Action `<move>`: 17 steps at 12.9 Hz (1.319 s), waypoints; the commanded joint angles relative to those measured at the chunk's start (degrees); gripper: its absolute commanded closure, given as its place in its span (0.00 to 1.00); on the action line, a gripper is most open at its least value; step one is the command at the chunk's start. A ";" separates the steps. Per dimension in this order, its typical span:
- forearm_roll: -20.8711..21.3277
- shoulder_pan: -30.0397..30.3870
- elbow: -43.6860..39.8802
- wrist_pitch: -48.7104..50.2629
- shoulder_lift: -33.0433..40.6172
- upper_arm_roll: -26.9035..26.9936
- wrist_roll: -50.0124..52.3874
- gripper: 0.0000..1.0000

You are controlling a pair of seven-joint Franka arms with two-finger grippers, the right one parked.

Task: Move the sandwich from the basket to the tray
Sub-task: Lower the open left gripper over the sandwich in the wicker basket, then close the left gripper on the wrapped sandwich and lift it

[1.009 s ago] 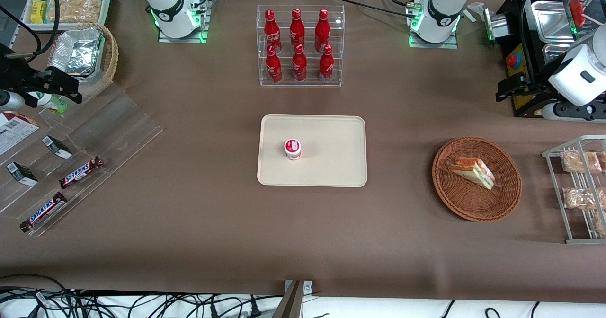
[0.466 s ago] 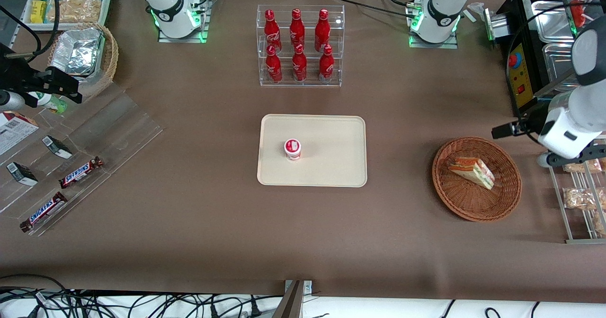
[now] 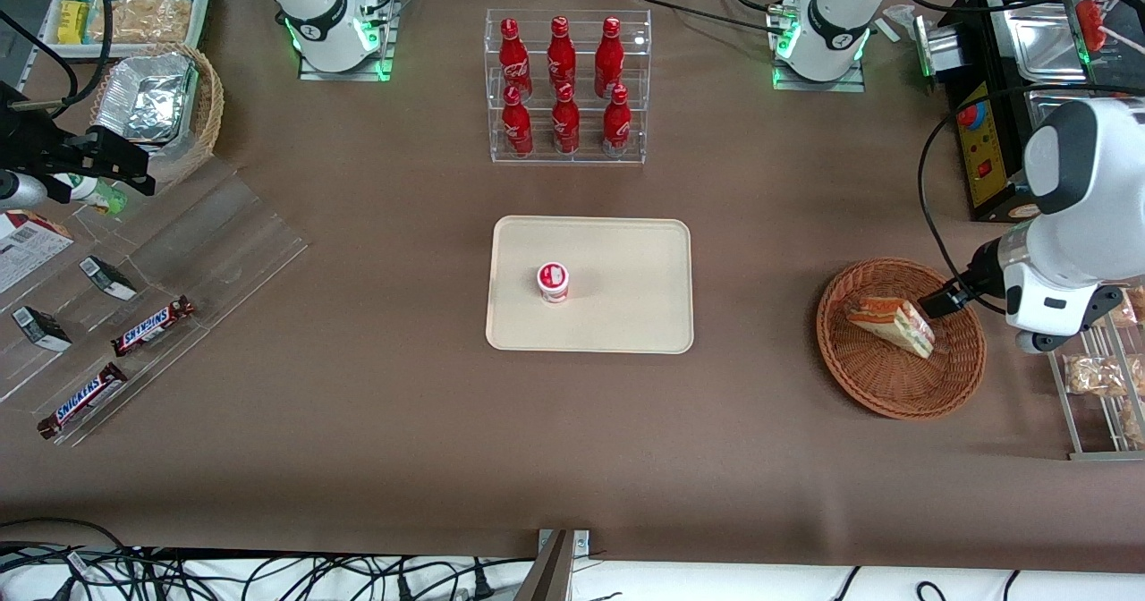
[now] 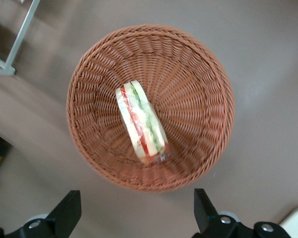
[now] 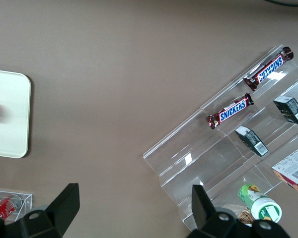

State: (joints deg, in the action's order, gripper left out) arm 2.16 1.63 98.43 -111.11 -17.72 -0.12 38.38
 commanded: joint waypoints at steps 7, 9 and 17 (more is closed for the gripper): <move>1.52 1.45 14.94 -24.04 -2.76 -0.05 13.56 0.00; 1.79 1.45 16.88 -28.79 -3.99 -0.05 15.48 0.00; 1.88 1.63 17.32 -33.12 -7.95 0.03 16.29 1.00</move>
State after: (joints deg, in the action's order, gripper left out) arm 2.37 3.00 115.50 -143.42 -25.72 -0.08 53.53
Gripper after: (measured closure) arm 0.088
